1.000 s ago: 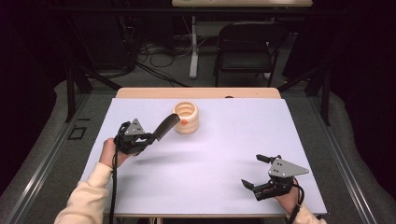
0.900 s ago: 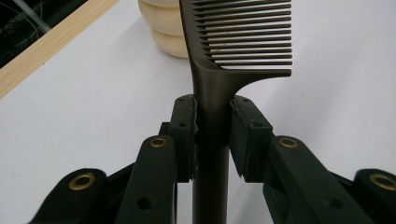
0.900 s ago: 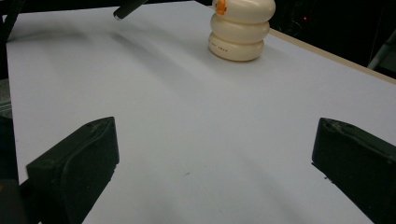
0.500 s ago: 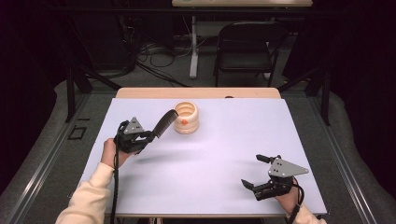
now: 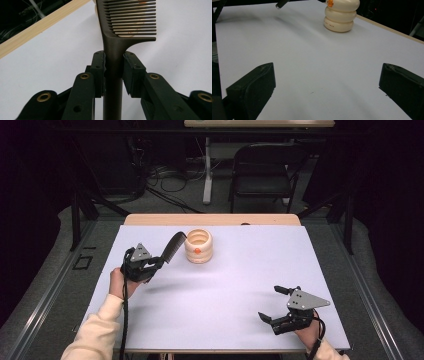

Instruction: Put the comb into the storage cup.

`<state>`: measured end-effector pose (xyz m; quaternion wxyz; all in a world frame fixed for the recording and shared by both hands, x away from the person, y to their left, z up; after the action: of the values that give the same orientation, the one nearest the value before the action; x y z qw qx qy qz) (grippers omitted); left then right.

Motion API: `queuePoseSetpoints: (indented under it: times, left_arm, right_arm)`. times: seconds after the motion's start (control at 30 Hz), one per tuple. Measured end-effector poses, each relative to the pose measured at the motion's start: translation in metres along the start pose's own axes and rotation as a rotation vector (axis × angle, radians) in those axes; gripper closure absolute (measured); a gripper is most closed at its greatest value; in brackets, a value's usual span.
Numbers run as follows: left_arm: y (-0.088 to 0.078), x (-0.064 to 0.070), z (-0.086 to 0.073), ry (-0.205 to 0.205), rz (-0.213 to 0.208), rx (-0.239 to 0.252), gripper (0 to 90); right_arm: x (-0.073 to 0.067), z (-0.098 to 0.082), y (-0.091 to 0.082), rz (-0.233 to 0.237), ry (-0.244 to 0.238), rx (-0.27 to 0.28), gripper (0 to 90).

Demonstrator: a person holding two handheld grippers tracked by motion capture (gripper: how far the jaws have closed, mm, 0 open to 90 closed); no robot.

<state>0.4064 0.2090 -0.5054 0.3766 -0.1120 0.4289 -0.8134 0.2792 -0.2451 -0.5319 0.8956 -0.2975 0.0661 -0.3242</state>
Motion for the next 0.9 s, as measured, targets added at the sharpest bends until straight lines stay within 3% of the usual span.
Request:
queuePoseSetpoints:
  times: [0.33,0.9]
  left_arm:
    - [0.004,-0.003,0.003,-0.034,0.015,0.007,72.2]
    - [0.011,-0.002,0.012,-0.044,0.005,0.004,72.3]
  right_arm:
    - [0.0,0.0,0.001,0.001,0.0,-0.002,0.2]
    - [0.0,0.0,0.001,0.003,0.001,-0.007,0.2]
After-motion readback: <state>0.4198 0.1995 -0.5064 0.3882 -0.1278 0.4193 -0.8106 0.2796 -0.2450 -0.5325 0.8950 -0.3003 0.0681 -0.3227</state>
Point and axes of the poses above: each handheld gripper's, and its own axes: y roughly forward along the jaws, z roughly out of its top, x roughly to its right, the point moved 2 cm from there along y, roughly forward along the jaws, and after that the axes turned 13 degrees about -x, right-handed, at the moved point
